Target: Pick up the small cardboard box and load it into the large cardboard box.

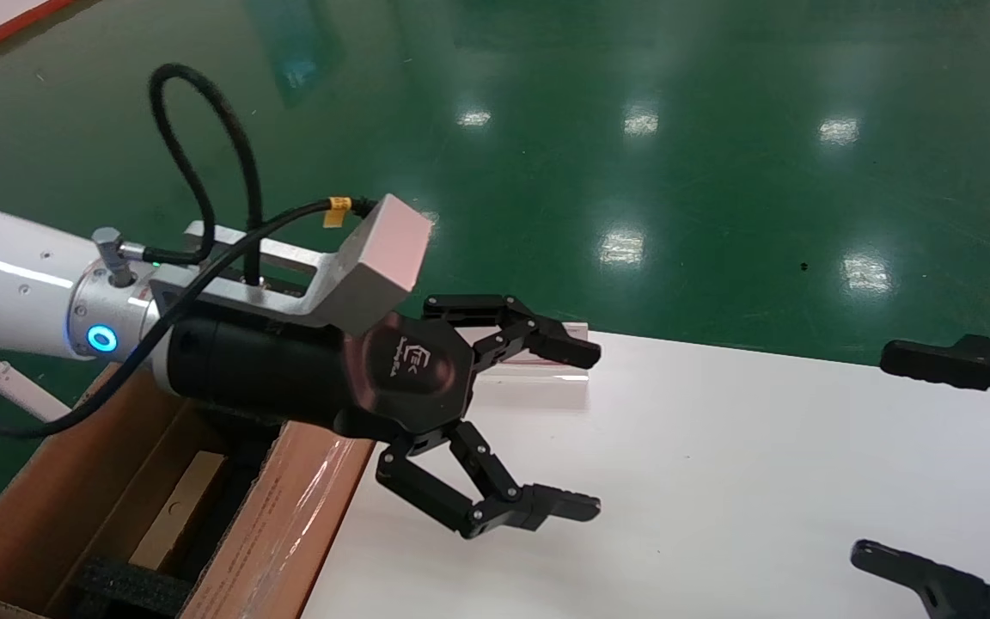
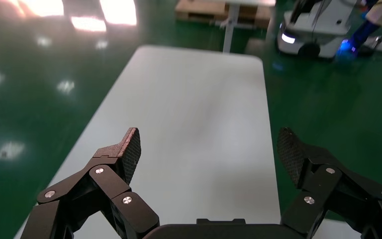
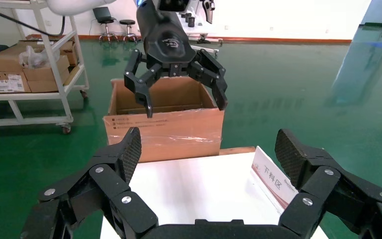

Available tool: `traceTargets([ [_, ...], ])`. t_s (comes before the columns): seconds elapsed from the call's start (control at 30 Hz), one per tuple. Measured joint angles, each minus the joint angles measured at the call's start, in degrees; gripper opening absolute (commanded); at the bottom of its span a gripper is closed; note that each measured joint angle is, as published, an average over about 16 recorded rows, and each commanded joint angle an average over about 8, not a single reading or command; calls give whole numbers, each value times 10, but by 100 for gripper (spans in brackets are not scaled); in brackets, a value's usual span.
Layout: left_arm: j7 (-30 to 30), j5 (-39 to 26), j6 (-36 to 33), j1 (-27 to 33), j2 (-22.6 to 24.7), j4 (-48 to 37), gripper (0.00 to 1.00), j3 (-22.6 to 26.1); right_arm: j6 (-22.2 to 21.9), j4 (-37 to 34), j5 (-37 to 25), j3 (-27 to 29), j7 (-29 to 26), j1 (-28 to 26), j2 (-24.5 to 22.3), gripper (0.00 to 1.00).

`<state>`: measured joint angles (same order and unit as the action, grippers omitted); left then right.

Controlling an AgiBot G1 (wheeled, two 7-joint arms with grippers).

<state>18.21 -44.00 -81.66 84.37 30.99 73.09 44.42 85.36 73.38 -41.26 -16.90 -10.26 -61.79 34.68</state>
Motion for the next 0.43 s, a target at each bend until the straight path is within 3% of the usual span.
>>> traceTargets([
  [0.2, -30, 9, -16, -93, 16, 2, 100, -116, 1, 0, -1, 1, -1, 0, 1, 100],
  [0.43, -48, 14, -26, -147, 26, 3, 100, -183, 1, 0, -1, 2, -1, 1, 1, 100],
])
